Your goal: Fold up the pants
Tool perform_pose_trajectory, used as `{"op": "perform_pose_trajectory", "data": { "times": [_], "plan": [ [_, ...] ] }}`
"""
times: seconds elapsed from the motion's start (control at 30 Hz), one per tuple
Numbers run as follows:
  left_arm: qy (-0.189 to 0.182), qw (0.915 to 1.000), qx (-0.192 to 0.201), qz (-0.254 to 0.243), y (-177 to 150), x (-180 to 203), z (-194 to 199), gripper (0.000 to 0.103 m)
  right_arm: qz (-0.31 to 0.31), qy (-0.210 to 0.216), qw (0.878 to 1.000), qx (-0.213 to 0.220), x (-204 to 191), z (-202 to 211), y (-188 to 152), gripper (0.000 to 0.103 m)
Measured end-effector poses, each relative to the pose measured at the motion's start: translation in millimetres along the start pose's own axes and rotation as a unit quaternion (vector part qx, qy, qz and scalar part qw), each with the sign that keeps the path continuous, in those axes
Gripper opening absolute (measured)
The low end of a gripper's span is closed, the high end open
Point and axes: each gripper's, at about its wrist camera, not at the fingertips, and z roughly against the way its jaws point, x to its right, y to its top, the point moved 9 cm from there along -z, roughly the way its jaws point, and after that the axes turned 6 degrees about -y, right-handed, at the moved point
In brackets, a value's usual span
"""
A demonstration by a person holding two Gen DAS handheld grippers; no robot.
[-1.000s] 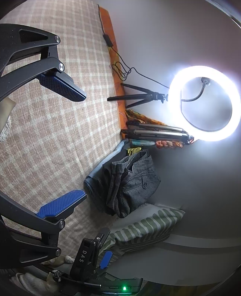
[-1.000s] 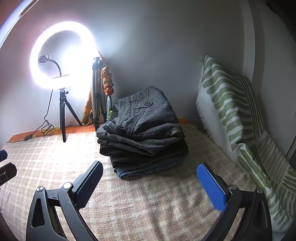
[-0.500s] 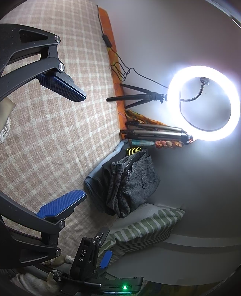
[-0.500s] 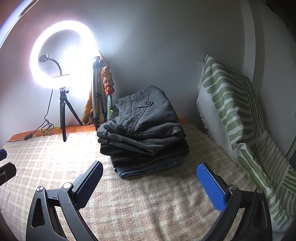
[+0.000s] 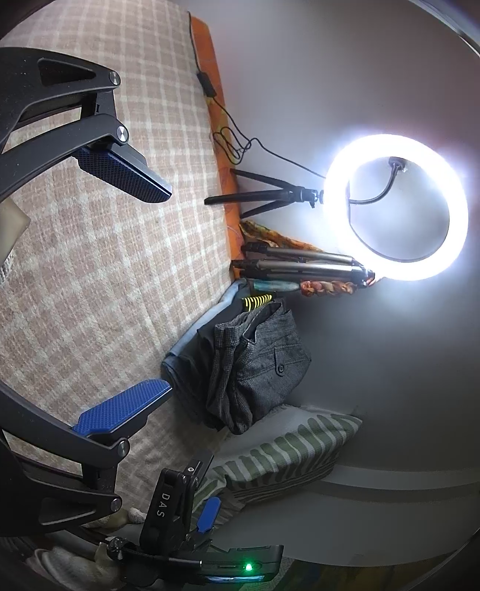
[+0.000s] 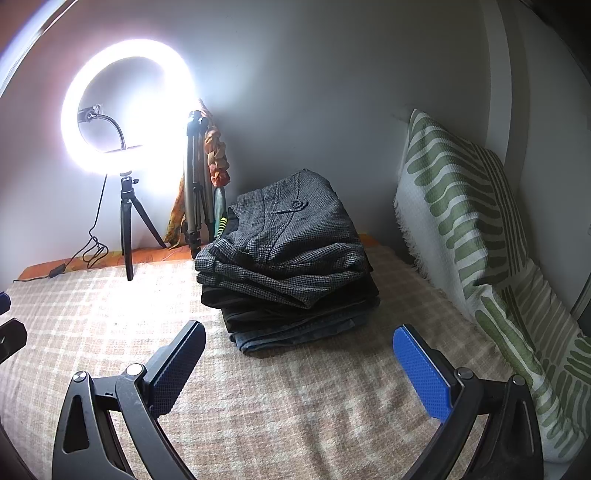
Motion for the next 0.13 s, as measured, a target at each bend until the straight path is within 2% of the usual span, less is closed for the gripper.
{"op": "perform_pose_trajectory", "data": {
  "times": [0.13],
  "plan": [
    [0.001,1.0000,0.000,-0.001,0.2,0.8,0.4,0.097,0.000,0.000,1.000,0.000,-0.1,0.0,0.1,0.103]
  ]
}}
